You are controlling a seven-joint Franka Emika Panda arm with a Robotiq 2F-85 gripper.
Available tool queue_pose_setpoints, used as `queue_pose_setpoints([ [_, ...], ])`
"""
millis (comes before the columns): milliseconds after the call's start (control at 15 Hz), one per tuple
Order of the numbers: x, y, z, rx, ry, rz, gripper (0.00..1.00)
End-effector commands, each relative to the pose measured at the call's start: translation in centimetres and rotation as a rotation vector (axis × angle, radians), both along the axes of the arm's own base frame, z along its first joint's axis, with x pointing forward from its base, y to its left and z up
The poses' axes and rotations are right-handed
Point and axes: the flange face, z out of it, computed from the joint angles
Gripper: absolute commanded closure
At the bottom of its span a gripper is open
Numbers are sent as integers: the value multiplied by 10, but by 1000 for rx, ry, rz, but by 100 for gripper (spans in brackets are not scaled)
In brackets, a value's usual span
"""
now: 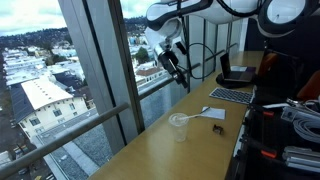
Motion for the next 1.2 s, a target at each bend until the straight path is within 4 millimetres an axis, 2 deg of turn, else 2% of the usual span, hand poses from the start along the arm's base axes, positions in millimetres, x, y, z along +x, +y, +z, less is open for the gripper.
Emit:
queue_pose_setpoints([
  [0, -3, -21, 14, -30, -52, 187, 0],
  [200, 1, -37, 25, -58, -114, 333, 0],
  [267, 2, -34, 8, -36, -92, 244, 0],
  [400, 2, -41, 15, -40, -105, 291, 0],
  [600, 2, -39, 18, -38, -107, 303, 0],
  [667, 1, -52, 29, -37, -108, 289, 0],
  [733, 2, -55, 33, -50, -119, 293, 0],
  [933, -2, -48, 26, -60, -98, 302, 0],
  [1133, -12, -38, 9, -47, -57, 344, 0],
])
